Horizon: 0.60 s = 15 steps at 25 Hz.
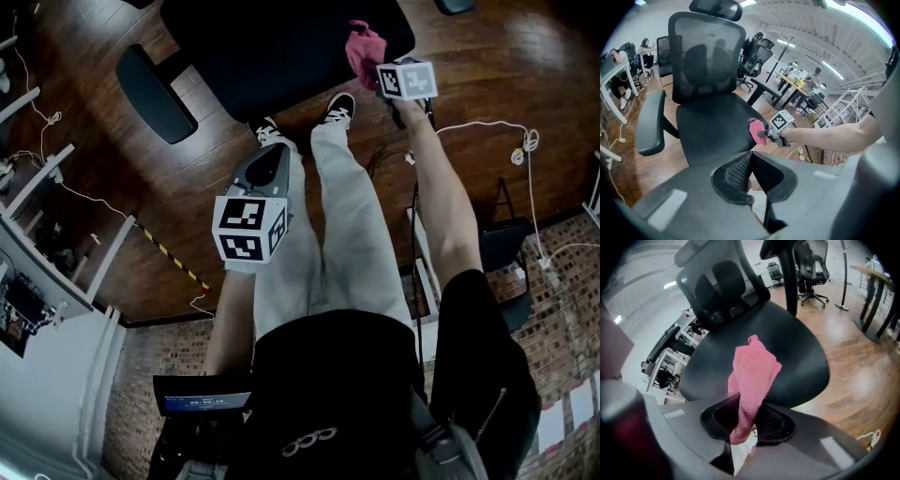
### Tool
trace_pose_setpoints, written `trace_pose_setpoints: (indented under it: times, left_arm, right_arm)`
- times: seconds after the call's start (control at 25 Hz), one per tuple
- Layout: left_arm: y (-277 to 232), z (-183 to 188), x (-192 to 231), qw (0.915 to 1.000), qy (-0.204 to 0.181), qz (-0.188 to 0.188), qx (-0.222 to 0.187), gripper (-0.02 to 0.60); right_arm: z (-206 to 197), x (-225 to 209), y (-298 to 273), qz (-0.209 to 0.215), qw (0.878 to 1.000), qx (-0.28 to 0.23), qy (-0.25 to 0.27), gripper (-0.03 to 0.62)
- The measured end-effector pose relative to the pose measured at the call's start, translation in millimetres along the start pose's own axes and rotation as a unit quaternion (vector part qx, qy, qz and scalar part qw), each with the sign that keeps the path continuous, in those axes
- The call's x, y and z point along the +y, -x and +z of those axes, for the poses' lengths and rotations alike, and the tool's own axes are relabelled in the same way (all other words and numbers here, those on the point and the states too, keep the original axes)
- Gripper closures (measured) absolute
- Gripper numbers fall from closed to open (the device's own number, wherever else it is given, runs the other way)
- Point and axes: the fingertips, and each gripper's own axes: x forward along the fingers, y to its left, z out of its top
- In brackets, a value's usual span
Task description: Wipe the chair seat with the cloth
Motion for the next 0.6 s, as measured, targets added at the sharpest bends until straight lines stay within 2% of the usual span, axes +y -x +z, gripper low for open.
trace_pose_setpoints:
  times: [0.36, 0.6]
  left_arm:
    - [-13.1, 17.6, -18.0, 0.9999, -0.012, -0.009, -0.002, 0.588]
    - [-11.6, 27.3, -21.3, 0.9997, -0.023, -0.009, -0.009, 0.588]
  right_arm:
    - [8.6, -84.2, 39.1, -0.074, 0.997, -0.023, -0.031, 0.519]
    - [6.7, -99.3, 55.5, -0.094, 0.993, -0.044, -0.054, 0.519]
